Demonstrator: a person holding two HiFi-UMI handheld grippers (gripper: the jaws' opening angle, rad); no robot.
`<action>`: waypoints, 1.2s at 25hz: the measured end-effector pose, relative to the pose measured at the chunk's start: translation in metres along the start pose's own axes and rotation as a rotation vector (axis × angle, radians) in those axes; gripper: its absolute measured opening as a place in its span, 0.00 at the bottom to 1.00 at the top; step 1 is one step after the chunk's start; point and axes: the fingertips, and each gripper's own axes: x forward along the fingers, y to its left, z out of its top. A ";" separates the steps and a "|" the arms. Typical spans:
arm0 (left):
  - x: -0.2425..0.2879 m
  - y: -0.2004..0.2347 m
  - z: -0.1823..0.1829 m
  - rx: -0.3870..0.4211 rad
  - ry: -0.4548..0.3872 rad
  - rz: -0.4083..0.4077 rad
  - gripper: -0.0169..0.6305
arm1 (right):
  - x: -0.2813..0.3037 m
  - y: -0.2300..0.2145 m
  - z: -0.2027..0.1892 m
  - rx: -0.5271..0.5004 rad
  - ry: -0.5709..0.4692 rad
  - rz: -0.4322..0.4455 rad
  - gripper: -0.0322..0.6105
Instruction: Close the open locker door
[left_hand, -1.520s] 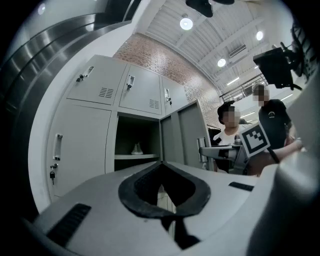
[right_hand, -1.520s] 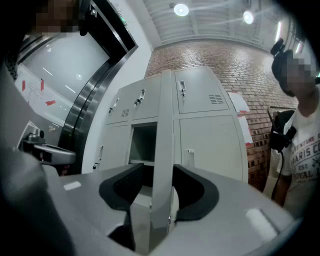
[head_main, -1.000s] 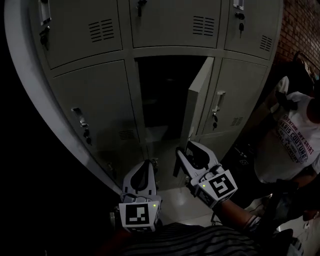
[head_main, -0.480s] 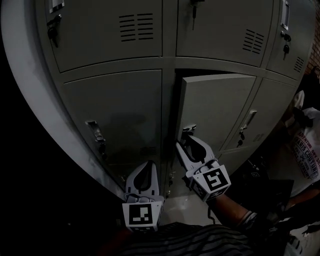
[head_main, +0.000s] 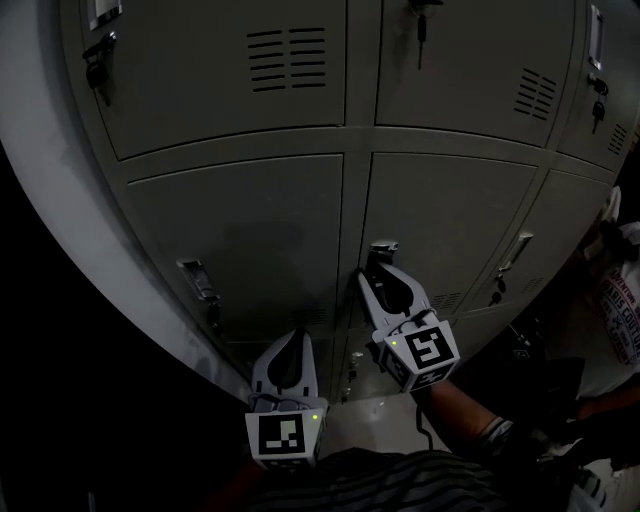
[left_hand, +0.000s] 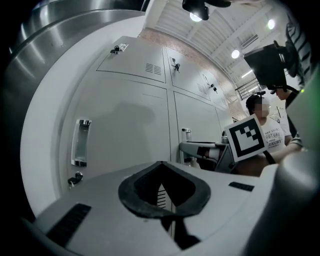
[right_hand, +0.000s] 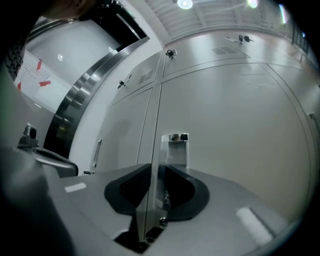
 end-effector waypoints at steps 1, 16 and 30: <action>0.000 -0.002 0.000 -0.001 0.000 -0.001 0.03 | 0.000 0.001 0.000 0.010 0.000 0.012 0.19; -0.081 -0.102 0.013 -0.011 -0.089 0.009 0.03 | -0.206 0.024 0.061 0.085 -0.136 0.063 0.33; -0.344 -0.309 0.024 0.019 -0.037 0.133 0.03 | -0.545 0.060 0.096 0.165 0.006 0.036 0.05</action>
